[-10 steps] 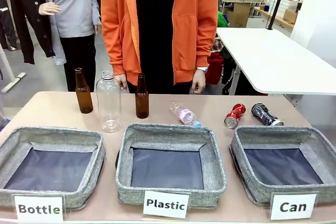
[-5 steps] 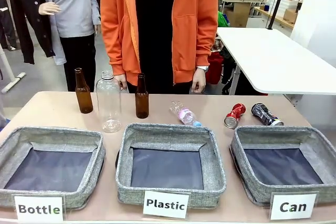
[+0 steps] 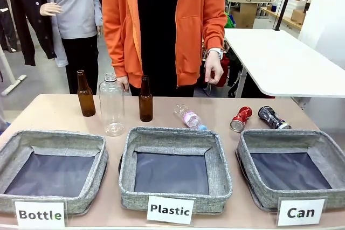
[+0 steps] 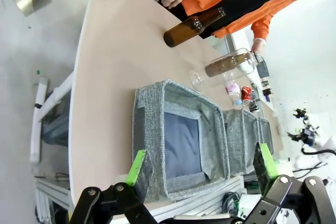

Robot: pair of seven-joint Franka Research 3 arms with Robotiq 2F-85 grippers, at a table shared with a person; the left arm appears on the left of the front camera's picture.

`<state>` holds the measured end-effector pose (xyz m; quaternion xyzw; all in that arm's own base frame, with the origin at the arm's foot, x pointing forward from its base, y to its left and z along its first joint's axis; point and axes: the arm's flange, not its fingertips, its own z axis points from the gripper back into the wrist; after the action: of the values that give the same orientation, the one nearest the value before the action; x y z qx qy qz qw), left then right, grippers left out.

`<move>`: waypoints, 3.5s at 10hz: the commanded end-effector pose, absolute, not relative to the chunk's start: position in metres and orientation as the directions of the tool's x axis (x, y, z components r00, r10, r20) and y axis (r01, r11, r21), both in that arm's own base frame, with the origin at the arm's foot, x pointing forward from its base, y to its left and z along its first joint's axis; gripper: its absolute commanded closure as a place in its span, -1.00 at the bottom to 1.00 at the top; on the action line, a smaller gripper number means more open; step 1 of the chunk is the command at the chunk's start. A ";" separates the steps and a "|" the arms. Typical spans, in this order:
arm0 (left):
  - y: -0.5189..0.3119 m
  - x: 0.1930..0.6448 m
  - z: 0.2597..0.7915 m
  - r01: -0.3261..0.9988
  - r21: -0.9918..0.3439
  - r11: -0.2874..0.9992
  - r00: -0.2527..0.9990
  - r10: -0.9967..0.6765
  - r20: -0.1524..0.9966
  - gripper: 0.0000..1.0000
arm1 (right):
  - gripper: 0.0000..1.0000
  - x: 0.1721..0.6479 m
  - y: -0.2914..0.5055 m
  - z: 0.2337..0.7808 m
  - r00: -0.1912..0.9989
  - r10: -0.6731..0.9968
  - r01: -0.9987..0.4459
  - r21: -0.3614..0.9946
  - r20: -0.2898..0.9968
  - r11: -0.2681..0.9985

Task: Sort the can waste into the basket.
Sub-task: Pick up the can waste from the table and place it in the right Fabric basket.

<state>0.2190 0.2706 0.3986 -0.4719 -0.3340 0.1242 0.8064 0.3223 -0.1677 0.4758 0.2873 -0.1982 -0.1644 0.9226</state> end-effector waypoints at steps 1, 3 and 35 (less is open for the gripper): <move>0.273 0.220 0.400 0.144 -0.839 0.524 0.734 0.512 0.446 -1.00 | -1.00 0.377 -0.126 0.497 0.930 -0.290 0.211 0.320 0.224 0.924; 0.273 0.220 0.400 0.144 -0.839 0.524 0.734 0.512 0.446 -1.00 | -1.00 0.430 -0.084 0.500 0.952 -0.180 0.143 0.161 0.247 0.977; 0.273 0.220 0.400 0.144 -0.839 0.524 0.734 0.512 0.446 -1.00 | 1.00 0.581 -0.017 0.327 0.982 -0.026 0.039 -0.069 0.189 0.997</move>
<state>0.2184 0.2719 0.3994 -0.4723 -0.3338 0.1224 0.8066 0.5815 -0.0200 0.3191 -0.0257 -0.0758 -0.0096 0.9967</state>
